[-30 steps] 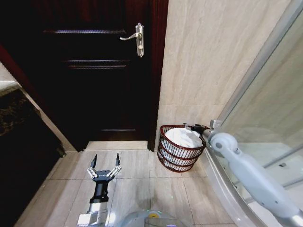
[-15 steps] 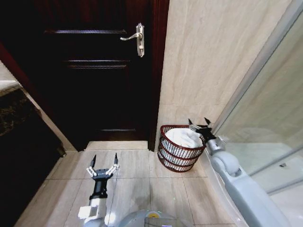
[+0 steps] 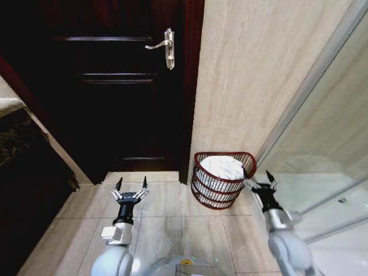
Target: Discard the used towel into the hamper.
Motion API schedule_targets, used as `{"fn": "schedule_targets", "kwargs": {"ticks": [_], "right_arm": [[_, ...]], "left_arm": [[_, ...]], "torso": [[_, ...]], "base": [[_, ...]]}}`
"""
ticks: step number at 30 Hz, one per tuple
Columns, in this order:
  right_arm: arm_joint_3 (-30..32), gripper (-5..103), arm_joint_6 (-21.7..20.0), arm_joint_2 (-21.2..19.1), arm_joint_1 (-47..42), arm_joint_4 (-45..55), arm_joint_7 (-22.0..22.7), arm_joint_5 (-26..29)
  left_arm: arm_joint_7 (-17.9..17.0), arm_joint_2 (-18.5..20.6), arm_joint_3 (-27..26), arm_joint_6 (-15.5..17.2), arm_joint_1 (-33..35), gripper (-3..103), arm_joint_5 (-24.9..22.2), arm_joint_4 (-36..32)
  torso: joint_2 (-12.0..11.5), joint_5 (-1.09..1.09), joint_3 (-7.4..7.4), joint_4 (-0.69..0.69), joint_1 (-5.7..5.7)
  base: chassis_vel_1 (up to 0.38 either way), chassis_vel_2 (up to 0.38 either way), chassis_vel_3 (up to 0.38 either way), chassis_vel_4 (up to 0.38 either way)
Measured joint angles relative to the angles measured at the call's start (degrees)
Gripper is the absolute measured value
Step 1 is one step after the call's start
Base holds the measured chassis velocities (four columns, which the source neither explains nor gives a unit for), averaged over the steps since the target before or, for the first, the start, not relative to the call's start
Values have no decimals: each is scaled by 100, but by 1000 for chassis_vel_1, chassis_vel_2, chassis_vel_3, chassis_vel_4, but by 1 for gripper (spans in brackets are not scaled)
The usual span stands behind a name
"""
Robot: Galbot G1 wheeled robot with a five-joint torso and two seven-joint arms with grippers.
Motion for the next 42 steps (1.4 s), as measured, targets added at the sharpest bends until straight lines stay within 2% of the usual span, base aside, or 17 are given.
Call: {"fn": "schedule_targets", "kwargs": {"ticks": [4, 13, 26, 42], "right_arm": [[-67, 100, 38, 195, -103, 174, 2, -47], [-117, 100, 25, 117, 6, 347, 41, -77], [-176, 100, 62, 149, -101, 408, 152, -67], [-198, 100, 125, 211, -208, 512, 191, -40]], "left_arm": [[-66, 78, -101, 132, 35, 100, -70, -138], [-5, 291, -109, 457, 185, 100, -201, -508], [51, 239, -101, 276, 249, 100, -107, -476], [56, 193, -49, 216, 236, 100, -41, -474]], "torso": [[0, 1, 0, 1, 0], [0, 2, 1, 1, 0], [0, 1, 1, 1, 0], [0, 2, 1, 1, 0]], "base": [[0, 0, 0, 0], [0, 0, 0, 0], [0, 0, 0, 0], [5, 6, 6, 6]]}}
